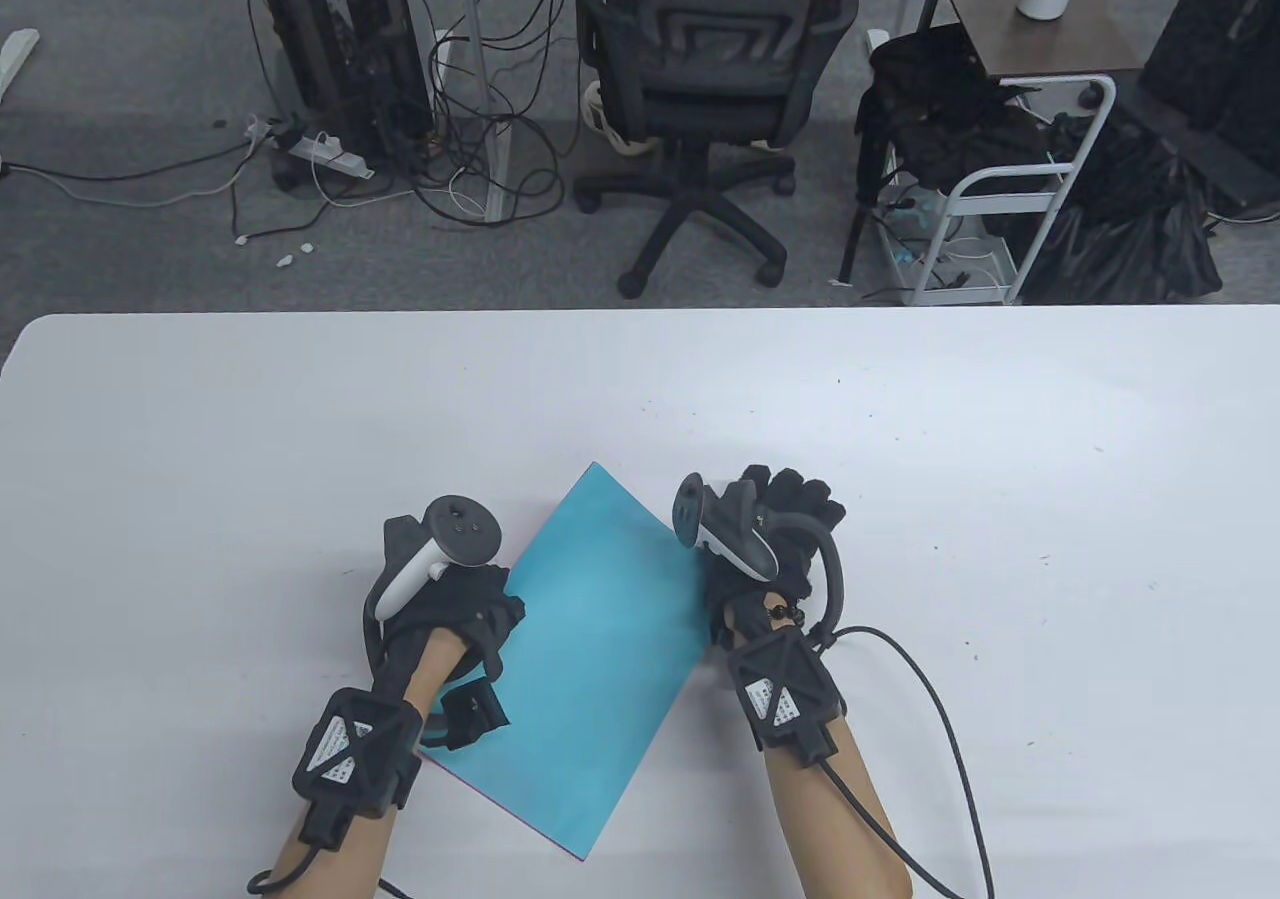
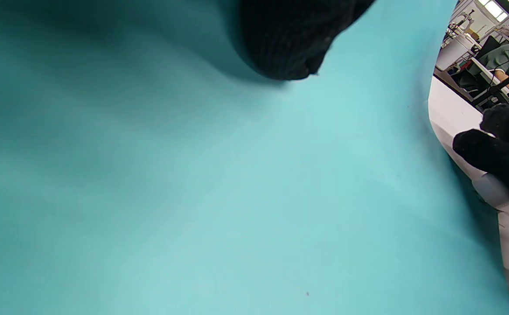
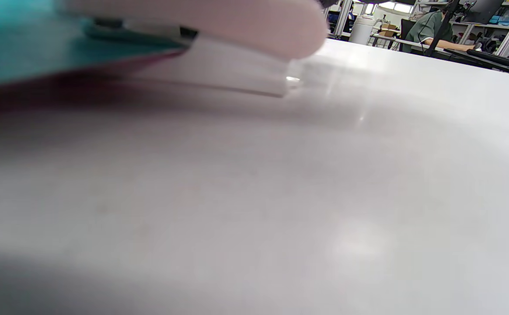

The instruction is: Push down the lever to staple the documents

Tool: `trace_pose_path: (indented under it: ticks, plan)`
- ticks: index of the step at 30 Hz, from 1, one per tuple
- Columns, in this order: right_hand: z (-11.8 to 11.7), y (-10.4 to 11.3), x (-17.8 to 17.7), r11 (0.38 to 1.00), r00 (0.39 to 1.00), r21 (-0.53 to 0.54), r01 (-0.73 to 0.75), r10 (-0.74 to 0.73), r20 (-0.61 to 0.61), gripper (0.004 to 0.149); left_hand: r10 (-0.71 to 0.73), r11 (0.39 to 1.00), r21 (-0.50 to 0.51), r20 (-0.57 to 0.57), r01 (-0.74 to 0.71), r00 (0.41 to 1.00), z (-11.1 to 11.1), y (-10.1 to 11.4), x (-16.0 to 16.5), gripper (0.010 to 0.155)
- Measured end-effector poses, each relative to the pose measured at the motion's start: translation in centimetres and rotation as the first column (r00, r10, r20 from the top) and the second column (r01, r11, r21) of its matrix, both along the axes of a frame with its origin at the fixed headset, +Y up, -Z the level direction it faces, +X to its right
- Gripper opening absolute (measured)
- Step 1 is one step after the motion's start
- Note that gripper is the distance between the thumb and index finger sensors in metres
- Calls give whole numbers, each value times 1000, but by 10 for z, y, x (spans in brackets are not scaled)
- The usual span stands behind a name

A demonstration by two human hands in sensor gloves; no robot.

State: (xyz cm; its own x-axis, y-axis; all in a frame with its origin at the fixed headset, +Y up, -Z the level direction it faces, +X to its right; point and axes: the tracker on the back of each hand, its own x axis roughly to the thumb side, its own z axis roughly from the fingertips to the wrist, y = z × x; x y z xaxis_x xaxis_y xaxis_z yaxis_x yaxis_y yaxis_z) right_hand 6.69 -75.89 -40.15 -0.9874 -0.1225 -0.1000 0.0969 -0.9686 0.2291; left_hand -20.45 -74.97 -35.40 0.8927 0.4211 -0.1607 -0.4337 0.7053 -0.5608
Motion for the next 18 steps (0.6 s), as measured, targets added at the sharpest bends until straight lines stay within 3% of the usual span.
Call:
trace_pose_path:
  ticks: [18]
  plan:
    - [-2, -1, 1, 1000, 1000, -10, 19, -19, 2, 81, -12, 1000, 6, 0, 12, 1000, 0, 0, 0, 41]
